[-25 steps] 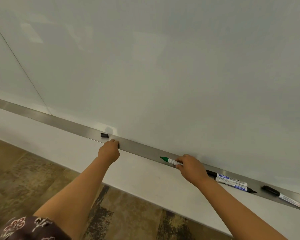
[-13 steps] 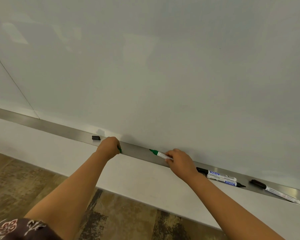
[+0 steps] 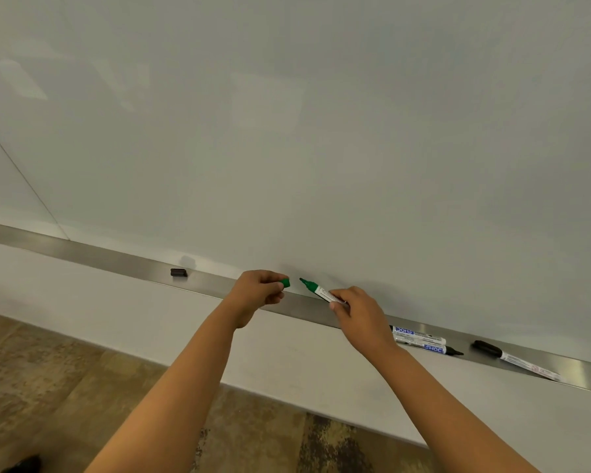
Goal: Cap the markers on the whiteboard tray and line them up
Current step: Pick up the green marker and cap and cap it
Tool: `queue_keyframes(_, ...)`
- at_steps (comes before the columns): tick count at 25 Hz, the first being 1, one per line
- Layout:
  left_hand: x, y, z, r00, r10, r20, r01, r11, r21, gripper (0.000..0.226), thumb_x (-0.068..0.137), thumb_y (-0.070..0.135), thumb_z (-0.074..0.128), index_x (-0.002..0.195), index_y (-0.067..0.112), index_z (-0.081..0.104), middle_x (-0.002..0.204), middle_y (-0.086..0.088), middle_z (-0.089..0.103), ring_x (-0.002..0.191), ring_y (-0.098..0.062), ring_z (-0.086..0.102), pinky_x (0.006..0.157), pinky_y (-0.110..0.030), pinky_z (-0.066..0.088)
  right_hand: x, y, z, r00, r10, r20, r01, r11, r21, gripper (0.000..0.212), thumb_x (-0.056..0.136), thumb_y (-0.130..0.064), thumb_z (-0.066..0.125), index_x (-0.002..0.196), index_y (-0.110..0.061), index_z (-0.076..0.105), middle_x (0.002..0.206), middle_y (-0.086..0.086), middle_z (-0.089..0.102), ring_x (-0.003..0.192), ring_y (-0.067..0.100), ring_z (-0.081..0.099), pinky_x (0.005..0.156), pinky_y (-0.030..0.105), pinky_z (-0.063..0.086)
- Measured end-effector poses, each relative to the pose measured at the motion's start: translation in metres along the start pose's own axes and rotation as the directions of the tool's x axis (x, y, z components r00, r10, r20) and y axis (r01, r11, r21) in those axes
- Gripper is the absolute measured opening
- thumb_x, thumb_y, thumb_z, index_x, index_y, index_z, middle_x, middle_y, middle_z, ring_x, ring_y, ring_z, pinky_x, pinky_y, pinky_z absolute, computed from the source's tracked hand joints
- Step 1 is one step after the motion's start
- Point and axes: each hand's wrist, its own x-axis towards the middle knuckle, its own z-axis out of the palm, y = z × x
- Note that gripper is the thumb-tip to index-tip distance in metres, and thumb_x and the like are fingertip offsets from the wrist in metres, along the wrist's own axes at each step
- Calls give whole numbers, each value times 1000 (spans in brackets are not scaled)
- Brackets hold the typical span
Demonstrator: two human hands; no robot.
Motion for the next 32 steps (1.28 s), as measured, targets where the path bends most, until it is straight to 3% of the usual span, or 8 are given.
queue_keyframes(8, -20, 19, 42, 1000, 9, 12, -10, 994, 105, 23, 89, -1, 52, 107, 0, 66, 79, -7, 62, 68, -13, 56, 60, -14, 53, -13, 10, -28, 996, -64, 66, 69, 995, -70, 29, 94, -25, 48, 121, -23, 60, 108, 2, 60, 95, 19, 56, 75, 32, 46)
queue_keyframes(12, -28, 26, 60, 1000, 26, 1, -26, 992, 124, 23, 86, -4, 55, 105, -1, 67, 79, -7, 64, 66, -13, 56, 53, -8, 52, -15, 17, -42, 991, -90, 96, 98, 992, -81, 29, 94, -25, 48, 121, -23, 59, 110, 1, 60, 97, 19, 56, 73, 25, 40)
queue_keyframes(16, -34, 30, 72, 994, 63, -89, -60, 998, 31, 12, 80, -4, 64, 86, 6, 67, 73, -7, 65, 60, -13, 62, 51, -11, 53, -16, 23, -50, 990, -75, 123, 79, 996, -29, 29, 94, -24, 46, 121, -23, 59, 111, 2, 64, 94, 20, 58, 73, 26, 40)
queue_keyframes(20, -40, 23, 80, 980, 83, -179, -100, 991, -87, 15, 76, -4, 68, 75, 11, 64, 70, -8, 66, 51, -7, 66, 51, -13, 54, -20, 23, -46, 986, -72, 149, 68, 997, 28, 27, 95, -21, 43, 118, -22, 59, 100, 2, 65, 76, 16, 50, 66, 25, 34)
queue_keyframes(23, -44, 18, 80, 980, 81, -182, -112, 979, -171, 7, 80, -1, 66, 83, 5, 67, 75, -9, 68, 58, -11, 69, 58, -15, 57, -21, 13, -42, 980, -84, 181, 70, 994, 81, 26, 98, -21, 38, 112, -20, 59, 89, -1, 61, 70, 15, 48, 64, 27, 34)
queue_keyframes(26, -43, 21, 74, 985, 92, -146, -120, 974, -192, 20, 89, 3, 55, 104, -3, 66, 84, -9, 69, 72, -16, 68, 66, -15, 59, -15, -2, -33, 970, 10, 243, -56, 981, 184, 28, 99, -30, 32, 100, -20, 58, 80, 1, 57, 64, 13, 46, 66, 31, 37)
queue_keyframes(29, -43, 29, 59, 987, 160, -24, -161, 985, -54, 25, 94, 16, 48, 109, 12, 67, 94, -4, 70, 86, -16, 65, 73, -21, 57, -5, -21, -20, 904, 206, 374, -368, 822, 435, 58, 90, -64, 22, 71, -21, 56, 65, -4, 50, 60, 10, 44, 64, 28, 37)
queue_keyframes(32, -40, 37, 34, 974, 207, 91, -203, 978, -53, 31, 96, 30, 42, 117, 21, 62, 102, 0, 71, 95, -13, 62, 82, -27, 52, 11, -38, -14, 810, 262, 525, -585, 428, 688, 75, 61, -91, 24, 46, -19, 43, 45, -4, 40, 42, 11, 34, 49, 25, 30)
